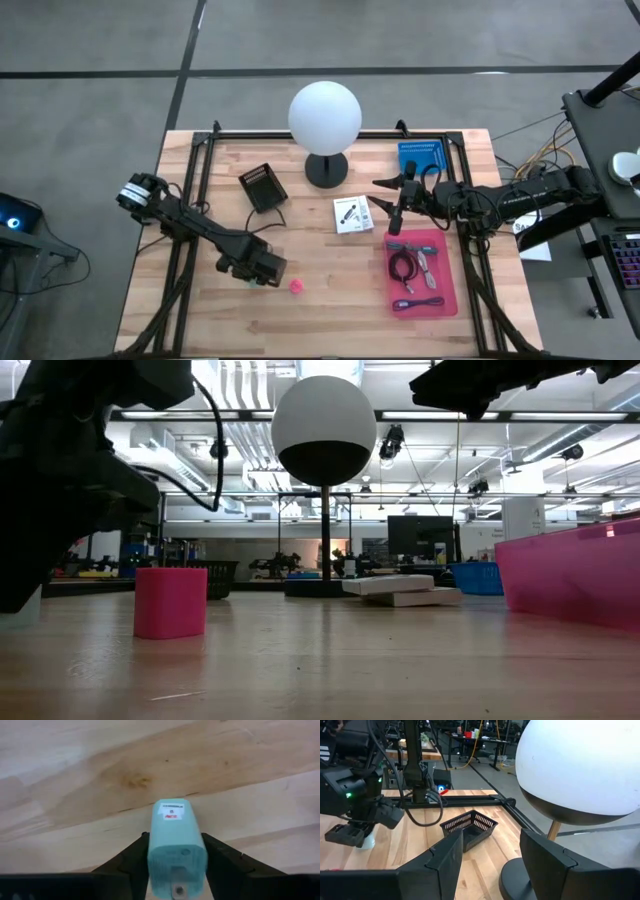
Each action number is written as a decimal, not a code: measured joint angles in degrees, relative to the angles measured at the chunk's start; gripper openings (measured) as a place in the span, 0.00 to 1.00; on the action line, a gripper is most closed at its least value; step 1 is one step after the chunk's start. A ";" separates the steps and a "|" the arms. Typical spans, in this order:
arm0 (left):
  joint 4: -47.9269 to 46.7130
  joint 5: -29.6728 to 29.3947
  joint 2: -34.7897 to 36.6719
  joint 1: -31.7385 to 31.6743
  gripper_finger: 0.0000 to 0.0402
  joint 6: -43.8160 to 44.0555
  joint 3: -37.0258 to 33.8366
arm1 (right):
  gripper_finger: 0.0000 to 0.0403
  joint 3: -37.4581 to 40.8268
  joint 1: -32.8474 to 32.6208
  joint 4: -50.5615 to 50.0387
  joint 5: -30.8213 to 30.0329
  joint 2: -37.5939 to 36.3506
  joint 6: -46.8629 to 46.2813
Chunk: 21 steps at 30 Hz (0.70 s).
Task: Pick and place items into bin
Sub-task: Put the blue charger cable adapter into the black bin
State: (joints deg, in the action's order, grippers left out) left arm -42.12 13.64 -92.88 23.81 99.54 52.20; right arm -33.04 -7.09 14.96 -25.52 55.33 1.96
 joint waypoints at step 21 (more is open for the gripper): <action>6.70 -11.09 5.64 -2.61 0.26 -11.30 -1.21 | 0.46 -0.07 0.02 0.22 0.00 -0.09 -2.54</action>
State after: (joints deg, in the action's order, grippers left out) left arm -35.42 2.55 -87.24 21.21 88.25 50.99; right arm -33.10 -7.07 15.18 -25.52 55.24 -0.59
